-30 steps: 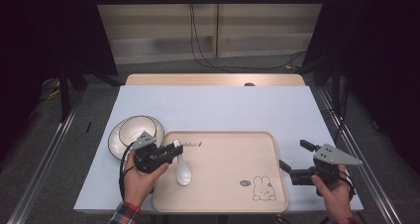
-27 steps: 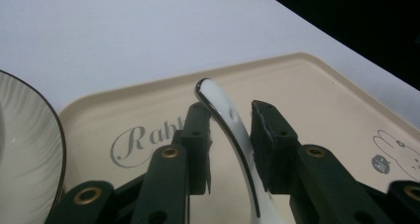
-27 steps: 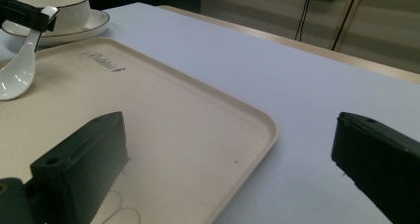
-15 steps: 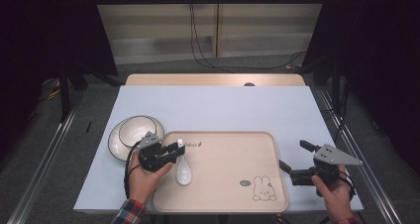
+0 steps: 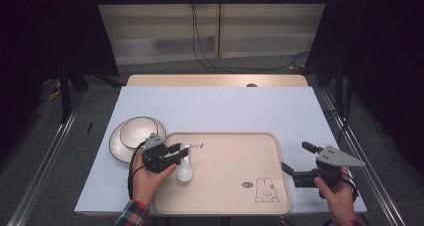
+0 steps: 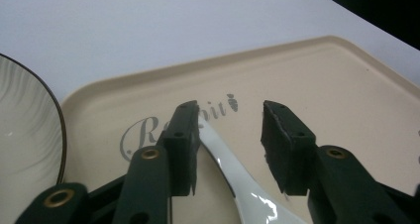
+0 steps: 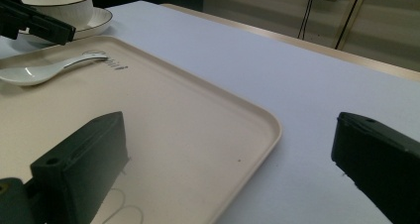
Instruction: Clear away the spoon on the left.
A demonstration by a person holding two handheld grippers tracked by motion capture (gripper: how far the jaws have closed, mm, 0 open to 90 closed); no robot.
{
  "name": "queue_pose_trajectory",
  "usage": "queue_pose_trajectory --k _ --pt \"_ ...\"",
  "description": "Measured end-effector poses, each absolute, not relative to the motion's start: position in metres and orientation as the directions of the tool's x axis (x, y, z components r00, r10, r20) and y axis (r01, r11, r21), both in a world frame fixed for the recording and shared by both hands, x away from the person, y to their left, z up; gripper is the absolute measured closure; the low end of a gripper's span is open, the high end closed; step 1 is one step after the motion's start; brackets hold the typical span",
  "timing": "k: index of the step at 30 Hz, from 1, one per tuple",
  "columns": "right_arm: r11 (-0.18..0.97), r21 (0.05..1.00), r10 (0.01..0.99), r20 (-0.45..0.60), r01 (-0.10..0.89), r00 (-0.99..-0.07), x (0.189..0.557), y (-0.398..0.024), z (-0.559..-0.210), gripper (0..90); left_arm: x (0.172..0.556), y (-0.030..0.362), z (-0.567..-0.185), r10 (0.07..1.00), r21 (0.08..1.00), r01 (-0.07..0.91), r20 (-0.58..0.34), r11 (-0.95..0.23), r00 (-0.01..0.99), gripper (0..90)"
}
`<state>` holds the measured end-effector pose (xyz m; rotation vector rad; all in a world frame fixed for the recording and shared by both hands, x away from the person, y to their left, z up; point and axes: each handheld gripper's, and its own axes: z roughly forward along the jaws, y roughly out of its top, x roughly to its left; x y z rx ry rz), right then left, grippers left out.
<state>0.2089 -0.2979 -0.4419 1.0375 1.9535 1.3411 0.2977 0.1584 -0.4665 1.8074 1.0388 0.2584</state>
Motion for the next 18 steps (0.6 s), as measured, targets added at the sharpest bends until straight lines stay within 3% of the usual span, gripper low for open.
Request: queue_pose_trajectory --k 5,11,18 --pt "0.210 0.936 0.832 -0.019 0.282 -0.554 0.209 -0.297 -0.442 0.3 0.296 0.159 -0.461 0.741 0.845 0.520 -0.269 -0.126 0.616 52.0" --pt "0.210 0.935 0.833 -0.018 0.286 -0.553 0.209 -0.298 -0.442 0.3 0.294 0.163 -0.450 0.734 0.882 0.464 -0.264 -0.078 0.625 28.4" --pt "0.221 0.931 0.831 -0.025 0.290 -0.556 0.209 -0.296 -0.444 0.3 0.293 0.165 -0.446 0.726 0.900 0.428 -0.238 -0.085 0.645 22.4"
